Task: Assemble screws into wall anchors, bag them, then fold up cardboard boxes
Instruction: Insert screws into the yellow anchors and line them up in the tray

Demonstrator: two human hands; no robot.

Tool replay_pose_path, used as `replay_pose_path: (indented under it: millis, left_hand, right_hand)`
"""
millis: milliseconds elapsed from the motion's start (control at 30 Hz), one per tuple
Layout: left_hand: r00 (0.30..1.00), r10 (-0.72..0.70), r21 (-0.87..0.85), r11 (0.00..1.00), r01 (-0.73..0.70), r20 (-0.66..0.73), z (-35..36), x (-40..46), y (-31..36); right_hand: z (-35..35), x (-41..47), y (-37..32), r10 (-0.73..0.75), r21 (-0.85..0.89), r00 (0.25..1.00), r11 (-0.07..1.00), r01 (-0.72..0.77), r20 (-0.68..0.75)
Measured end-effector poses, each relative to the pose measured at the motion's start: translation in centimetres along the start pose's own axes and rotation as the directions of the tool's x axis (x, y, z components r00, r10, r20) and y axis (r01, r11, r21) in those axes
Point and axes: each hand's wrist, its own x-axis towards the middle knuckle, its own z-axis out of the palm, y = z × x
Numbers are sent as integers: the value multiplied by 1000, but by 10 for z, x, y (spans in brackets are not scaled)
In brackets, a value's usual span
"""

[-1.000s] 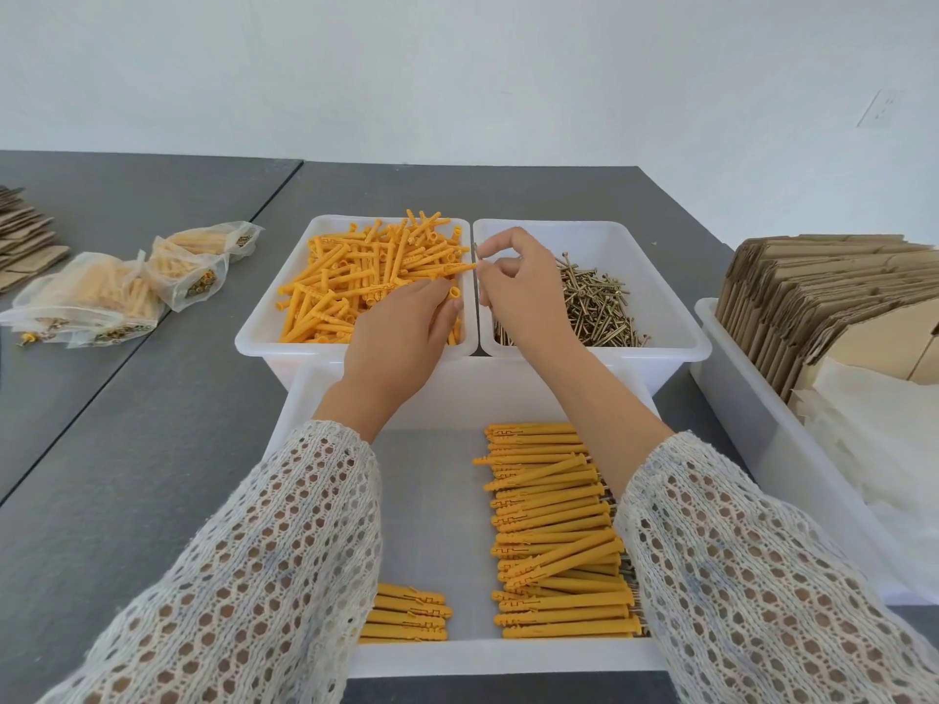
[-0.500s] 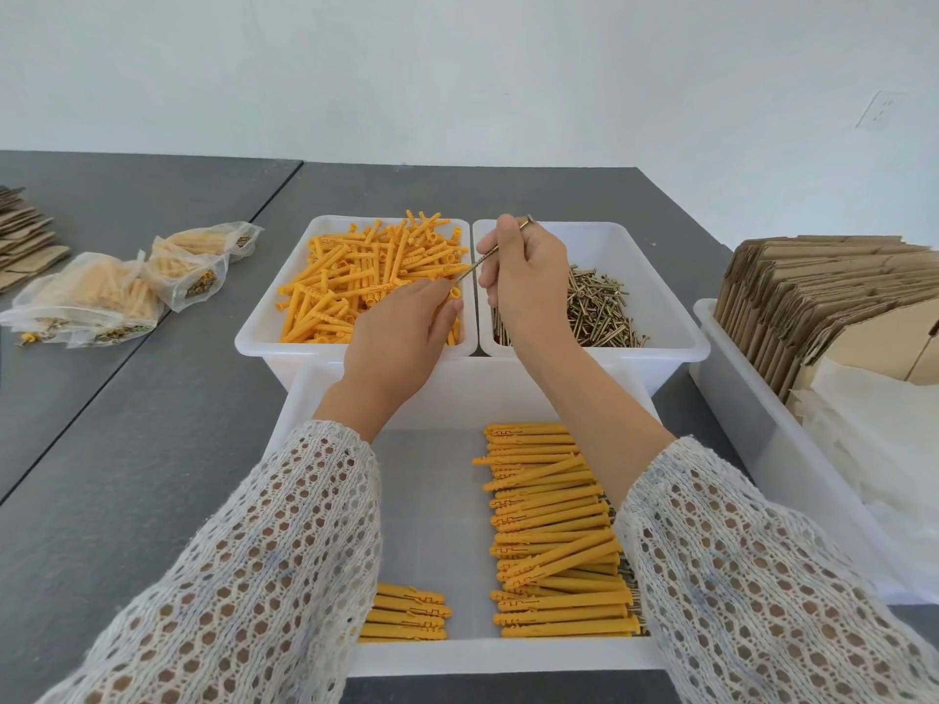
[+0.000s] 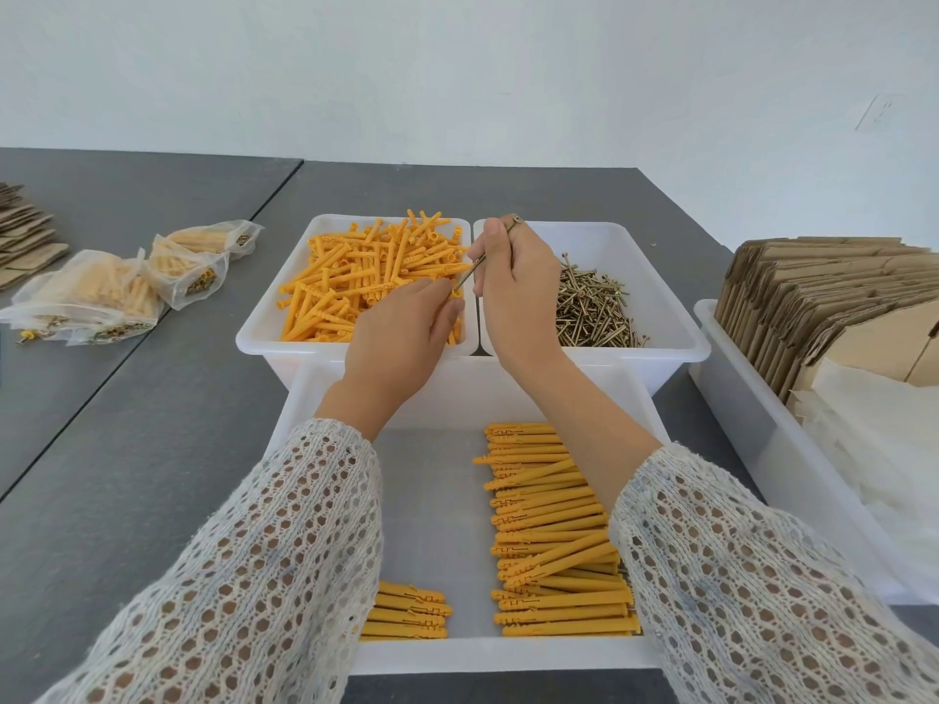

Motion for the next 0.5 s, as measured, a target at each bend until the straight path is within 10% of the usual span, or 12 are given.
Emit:
replay_pose_path:
  millis: [500]
  left_hand:
    - [1000, -12, -6, 1000, 12, 7, 0, 0, 1]
  right_hand:
    - [1, -4, 7, -114, -112, 993, 987, 116, 27]
